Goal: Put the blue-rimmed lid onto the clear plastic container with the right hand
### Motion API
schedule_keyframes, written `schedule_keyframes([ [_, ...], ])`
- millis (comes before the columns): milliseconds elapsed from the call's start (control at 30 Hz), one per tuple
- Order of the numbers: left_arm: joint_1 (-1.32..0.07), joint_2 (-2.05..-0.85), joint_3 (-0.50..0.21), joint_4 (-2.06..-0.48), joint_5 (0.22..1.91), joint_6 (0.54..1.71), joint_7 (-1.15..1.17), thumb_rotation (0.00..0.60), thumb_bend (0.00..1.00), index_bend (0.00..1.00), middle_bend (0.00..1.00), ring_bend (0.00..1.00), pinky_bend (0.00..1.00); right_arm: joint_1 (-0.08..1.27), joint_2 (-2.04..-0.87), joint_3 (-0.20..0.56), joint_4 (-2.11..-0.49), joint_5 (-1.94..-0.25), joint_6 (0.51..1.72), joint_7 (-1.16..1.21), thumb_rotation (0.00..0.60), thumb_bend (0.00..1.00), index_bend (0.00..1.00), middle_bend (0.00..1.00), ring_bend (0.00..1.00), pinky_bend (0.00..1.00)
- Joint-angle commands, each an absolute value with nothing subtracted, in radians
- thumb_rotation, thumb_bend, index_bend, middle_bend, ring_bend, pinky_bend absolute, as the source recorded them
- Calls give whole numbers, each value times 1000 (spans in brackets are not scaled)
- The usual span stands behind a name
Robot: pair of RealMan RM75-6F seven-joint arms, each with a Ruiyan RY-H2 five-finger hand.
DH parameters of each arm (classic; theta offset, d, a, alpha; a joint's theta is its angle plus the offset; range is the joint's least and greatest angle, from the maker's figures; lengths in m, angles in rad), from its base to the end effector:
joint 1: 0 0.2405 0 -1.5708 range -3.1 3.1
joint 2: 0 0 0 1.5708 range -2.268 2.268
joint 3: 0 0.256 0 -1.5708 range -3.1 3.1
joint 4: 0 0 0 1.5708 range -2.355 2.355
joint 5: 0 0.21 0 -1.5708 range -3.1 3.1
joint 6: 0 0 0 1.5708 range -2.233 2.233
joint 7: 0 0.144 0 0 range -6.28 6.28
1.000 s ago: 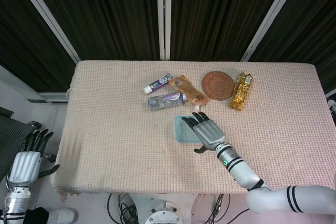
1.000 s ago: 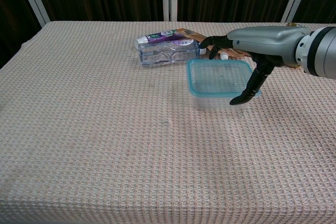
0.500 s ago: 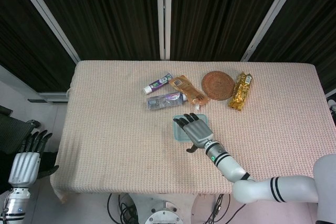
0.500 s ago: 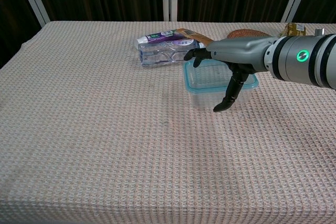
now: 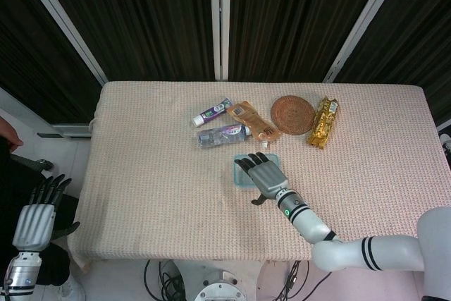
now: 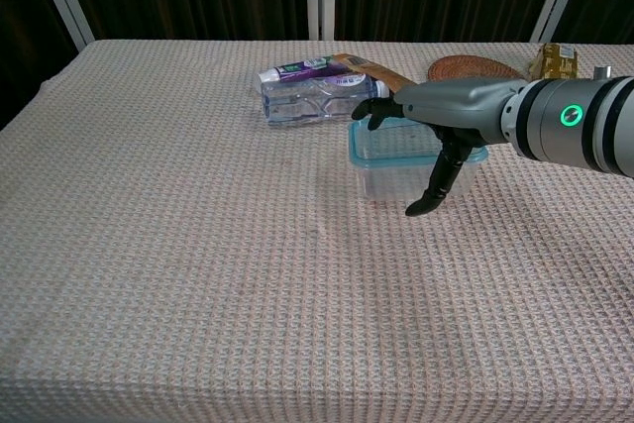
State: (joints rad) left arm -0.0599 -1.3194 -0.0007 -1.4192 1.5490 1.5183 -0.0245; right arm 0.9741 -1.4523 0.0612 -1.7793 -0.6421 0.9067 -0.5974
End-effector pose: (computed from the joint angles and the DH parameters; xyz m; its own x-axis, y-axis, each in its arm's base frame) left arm -0.3269 0.1638 0.1054 0.3703 0.0291 0.9284 0.9287 -0.0325 -0.3694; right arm -0.1064 -0.3112 -0.0302 0.5227 -0.5051 0.6868 -0.8458 -0.4081 0.3436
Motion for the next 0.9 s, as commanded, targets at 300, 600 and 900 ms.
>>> schedule_keyframes([
  [300,-61,-1315,-1,-1431,1552,1519,-12,600,0,110,45,0,0,853,-1354,-15,-1939,-956,1041,-536,600,35,0,143,0,0],
  [600,-57,-1312,1,-1442,1557,1528,-1,600,0,110,45,0,0,819,-1358,-60,-1931,-1031,1004,-523,600,35,0,163,0,0],
  [900,-51,-1315,3,-1436,1554,1531,-8,600,0,109,45,0,0,815,-1385,-62,-1900,-1003,970,-551,600,36,0,178,0,0],
])
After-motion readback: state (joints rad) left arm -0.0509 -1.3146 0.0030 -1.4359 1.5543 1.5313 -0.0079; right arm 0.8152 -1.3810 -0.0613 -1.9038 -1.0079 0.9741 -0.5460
